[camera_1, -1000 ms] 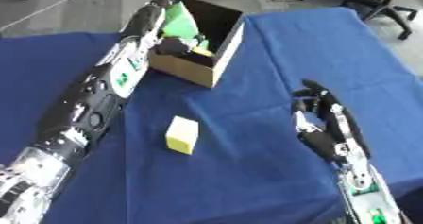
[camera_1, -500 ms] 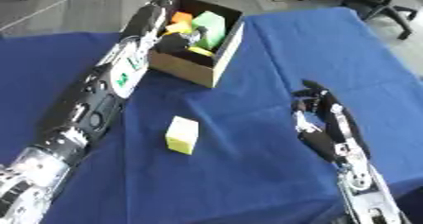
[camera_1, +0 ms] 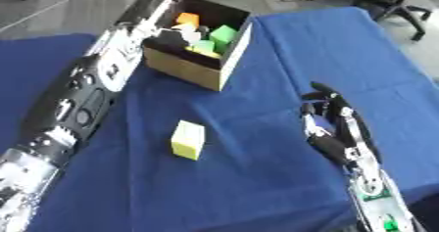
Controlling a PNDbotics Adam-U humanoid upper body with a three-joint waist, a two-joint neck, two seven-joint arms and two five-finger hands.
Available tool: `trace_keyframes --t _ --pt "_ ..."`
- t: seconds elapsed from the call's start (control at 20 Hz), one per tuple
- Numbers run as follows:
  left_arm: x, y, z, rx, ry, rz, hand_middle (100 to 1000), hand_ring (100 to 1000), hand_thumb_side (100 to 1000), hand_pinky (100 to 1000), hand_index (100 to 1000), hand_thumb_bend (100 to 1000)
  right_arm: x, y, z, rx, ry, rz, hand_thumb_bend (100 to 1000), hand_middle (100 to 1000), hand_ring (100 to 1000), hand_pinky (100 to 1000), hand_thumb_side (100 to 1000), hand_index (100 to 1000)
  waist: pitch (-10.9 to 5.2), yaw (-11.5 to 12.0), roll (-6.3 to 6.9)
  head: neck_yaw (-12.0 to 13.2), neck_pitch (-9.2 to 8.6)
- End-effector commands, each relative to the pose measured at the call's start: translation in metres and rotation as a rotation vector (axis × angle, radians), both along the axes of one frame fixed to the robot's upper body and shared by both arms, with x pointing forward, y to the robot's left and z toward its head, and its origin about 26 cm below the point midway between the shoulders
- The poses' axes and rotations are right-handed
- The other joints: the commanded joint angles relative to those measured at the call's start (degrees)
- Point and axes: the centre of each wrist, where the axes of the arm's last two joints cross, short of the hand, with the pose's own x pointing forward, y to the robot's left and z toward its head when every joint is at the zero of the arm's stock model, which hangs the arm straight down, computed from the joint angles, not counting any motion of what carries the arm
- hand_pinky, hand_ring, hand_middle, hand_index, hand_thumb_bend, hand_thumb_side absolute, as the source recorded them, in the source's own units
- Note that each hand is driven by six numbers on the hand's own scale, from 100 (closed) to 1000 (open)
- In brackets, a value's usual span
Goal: Pick up objects on the table and place them in the box.
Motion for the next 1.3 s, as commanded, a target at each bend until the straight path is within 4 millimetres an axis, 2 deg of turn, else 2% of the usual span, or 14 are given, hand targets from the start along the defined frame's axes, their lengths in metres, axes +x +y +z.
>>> trace_keyframes --t 0.05,0.15,0.3,0.45,0.6,0.9,1.05,1.3 --pt "-0.02 0.015 0.047 0.342 -0.105 -0.148 831 828 214 872 951 690 0.001 -0.009 0.007 -0.023 -0.023 -0.019 100 694 653 728 312 896 -1.03 0.2 0.52 -0.6 -0.41" --pt "-0.033 0.02 0.052 0.508 -0.109 -0.208 815 819 234 868 937 692 0.0 -0.01 0.007 -0.029 -0.023 -0.022 100 694 653 728 314 896 -1.16 0.5 0.91 -0.8 -0.34" --pt "-0.045 0.025 0.039 0.678 -0.041 -0.281 815 819 232 867 936 679 0.0 -0.012 0.008 -0.036 -0.025 -0.027 100 694 653 728 313 896 -1.21 0.5 1.27 -1.2 -0.38" --pt "-0.052 0.022 0.023 0.767 0.047 -0.348 811 816 212 864 932 624 0.0 -0.013 0.008 -0.038 -0.025 -0.029 100 694 653 728 313 896 -1.2 0.5 1.39 -1.2 -0.36" --pt "-0.051 0.012 -0.001 0.783 0.136 -0.407 805 810 194 862 929 556 0.001 -0.012 0.009 -0.038 -0.028 -0.023 100 694 653 728 313 896 -1.1 0.5 1.22 -1.2 -0.39" --pt "-0.047 -0.013 -0.04 0.766 0.244 -0.501 795 799 281 861 930 448 0.002 -0.01 0.009 -0.034 -0.029 -0.017 100 694 653 728 313 896 -1.02 0.2 0.84 -0.9 -0.28" --pt "-0.044 -0.015 -0.056 0.754 0.3 -0.522 789 786 328 859 931 409 0.002 -0.01 0.009 -0.034 -0.029 -0.018 100 694 653 728 313 896 -0.99 0.1 0.85 -0.8 -0.3" --pt "-0.04 -0.008 -0.073 0.79 0.345 -0.519 788 782 393 858 934 425 0.002 -0.011 0.009 -0.035 -0.027 -0.02 100 694 653 728 312 896 -0.94 0.1 1.0 -0.9 -0.26"
